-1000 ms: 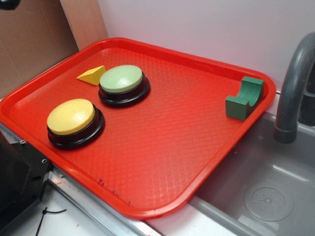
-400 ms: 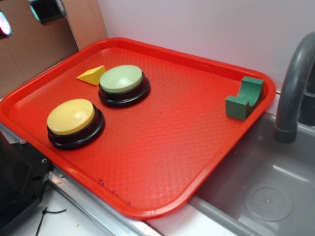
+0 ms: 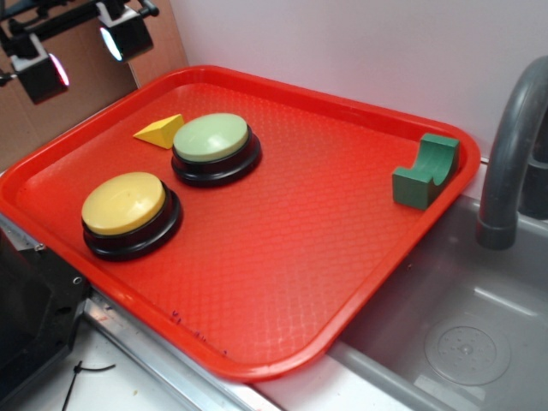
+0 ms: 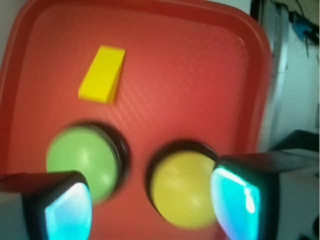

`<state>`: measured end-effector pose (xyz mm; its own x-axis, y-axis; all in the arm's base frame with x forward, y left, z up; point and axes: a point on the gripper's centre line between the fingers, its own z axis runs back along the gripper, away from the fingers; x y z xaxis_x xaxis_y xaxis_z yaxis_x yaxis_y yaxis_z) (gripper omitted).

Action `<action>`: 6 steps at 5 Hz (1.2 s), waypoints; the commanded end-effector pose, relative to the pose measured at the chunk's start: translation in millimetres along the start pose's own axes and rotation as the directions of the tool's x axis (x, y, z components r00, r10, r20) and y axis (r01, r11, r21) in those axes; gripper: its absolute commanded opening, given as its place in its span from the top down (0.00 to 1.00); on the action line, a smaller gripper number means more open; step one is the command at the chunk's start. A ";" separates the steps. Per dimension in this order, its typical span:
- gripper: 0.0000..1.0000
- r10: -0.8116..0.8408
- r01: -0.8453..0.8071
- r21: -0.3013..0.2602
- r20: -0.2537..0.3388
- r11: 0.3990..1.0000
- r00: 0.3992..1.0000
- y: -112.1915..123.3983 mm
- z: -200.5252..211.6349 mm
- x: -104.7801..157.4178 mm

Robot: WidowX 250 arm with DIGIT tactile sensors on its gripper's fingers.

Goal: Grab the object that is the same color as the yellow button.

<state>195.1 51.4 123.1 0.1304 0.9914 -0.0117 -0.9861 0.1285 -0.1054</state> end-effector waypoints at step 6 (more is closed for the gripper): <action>0.00 0.263 -0.255 -0.064 0.205 0.965 0.943 -50.2 -98.2 42.8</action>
<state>260.2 79.3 19.6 -0.1525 0.9753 0.1599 -0.9833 -0.1335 -0.1235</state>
